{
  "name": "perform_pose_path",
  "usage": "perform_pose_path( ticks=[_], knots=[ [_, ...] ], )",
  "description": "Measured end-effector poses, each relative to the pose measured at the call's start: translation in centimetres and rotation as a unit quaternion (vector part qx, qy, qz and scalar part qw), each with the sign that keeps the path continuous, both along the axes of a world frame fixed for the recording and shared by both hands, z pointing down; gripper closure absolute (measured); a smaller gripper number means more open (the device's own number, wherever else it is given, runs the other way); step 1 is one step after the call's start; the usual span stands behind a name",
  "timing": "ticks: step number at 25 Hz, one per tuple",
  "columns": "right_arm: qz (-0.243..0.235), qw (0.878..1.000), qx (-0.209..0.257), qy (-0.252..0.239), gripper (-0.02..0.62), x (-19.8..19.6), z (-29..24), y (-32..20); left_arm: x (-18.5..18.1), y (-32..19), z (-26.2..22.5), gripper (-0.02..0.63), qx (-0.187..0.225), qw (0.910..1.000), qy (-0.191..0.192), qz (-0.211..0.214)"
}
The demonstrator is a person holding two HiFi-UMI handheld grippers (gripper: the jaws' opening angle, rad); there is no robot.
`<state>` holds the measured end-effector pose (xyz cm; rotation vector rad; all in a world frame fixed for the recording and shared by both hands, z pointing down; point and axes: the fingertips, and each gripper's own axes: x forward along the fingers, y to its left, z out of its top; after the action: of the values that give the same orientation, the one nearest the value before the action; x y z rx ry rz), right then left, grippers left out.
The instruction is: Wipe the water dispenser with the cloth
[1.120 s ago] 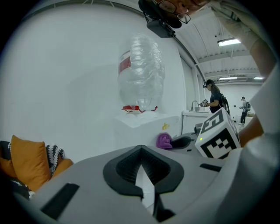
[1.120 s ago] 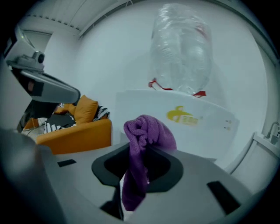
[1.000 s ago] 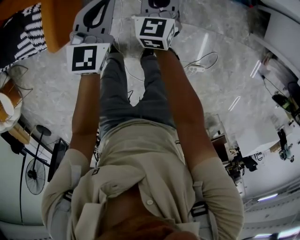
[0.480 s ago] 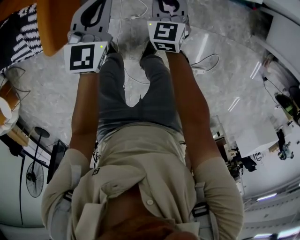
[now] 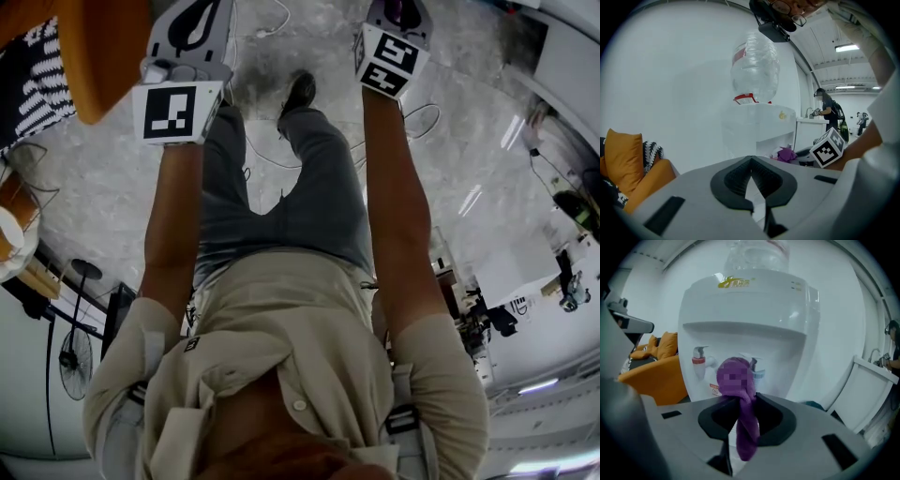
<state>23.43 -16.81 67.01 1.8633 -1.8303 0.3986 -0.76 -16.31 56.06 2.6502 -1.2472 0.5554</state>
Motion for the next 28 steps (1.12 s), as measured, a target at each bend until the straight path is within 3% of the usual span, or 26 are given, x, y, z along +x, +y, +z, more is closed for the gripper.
perform_pose_path(
  ticks=[4, 6, 13, 17, 23, 28],
  knots=[
    [0.048, 0.999, 0.018, -0.018, 0.494, -0.2, 1.1, -0.8, -0.4, 0.0, 0.4, 0.591, 0.005, 1.0, 0.003, -0.001],
    [0.05, 0.998, 0.014, -0.028, 0.494, -1.1, 2.2, -1.1, -0.9, 0.0, 0.6, 0.589, 0.007, 1.0, 0.004, -0.004],
    [-0.013, 0.998, 0.007, -0.058, 0.494, -9.8, 5.3, -4.9, -3.9, 0.5, 2.9, 0.59, -0.005, 0.9998, -0.006, -0.016],
    [-0.082, 0.995, 0.001, -0.054, 0.494, -14.0, 6.2, -4.6, -4.3, 0.5, 4.0, 0.589, -0.008, 0.9998, -0.009, -0.017],
    [-0.063, 0.998, -0.001, -0.027, 0.494, -9.0, 7.2, -4.3, -2.4, 0.4, 5.3, 0.589, -0.006, 1.0, -0.003, -0.004],
    [0.042, 0.999, -0.002, 0.008, 0.494, 1.1, 8.5, -3.1, -1.1, 0.1, 7.1, 0.591, -0.006, 1.0, 0.002, 0.004]
  ],
)
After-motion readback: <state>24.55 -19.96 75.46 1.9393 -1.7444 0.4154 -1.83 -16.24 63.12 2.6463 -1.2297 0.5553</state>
